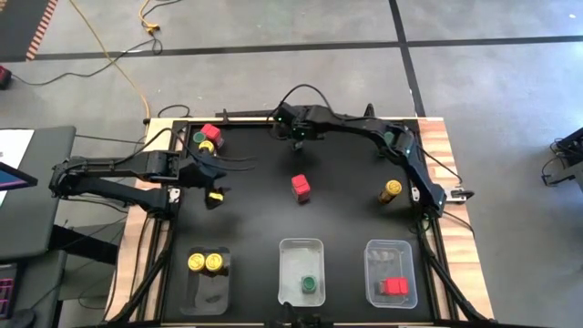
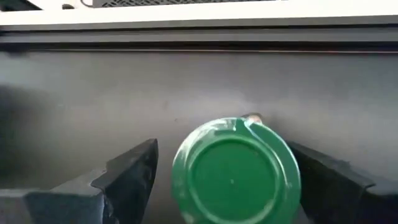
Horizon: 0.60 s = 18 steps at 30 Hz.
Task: Sort spices by type
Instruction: Put the center green seasoning bottle into the white bin
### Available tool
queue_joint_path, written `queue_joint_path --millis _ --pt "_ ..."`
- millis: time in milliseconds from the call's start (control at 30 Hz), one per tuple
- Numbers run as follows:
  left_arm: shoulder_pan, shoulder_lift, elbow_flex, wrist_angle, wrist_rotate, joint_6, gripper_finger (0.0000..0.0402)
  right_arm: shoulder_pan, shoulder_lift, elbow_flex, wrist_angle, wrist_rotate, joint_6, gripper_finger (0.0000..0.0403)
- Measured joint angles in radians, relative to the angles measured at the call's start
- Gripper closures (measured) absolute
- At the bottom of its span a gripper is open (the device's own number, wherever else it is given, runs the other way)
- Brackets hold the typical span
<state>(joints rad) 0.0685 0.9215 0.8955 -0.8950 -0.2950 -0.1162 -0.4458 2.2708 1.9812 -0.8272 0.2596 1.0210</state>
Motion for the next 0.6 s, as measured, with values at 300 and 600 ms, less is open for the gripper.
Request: queue_joint_path --millis 300,600 --pt "0.000 0.000 0.000 -0.040 -0.004 0.029 0.0082 -0.002 0.010 0.000 -0.003 0.047 -0.027 0.0074" --pt "0.000 0.000 0.000 -0.035 -0.007 0.027 0.0082 -0.001 0.009 0.000 -0.032 0.039 -0.140 0.0170"
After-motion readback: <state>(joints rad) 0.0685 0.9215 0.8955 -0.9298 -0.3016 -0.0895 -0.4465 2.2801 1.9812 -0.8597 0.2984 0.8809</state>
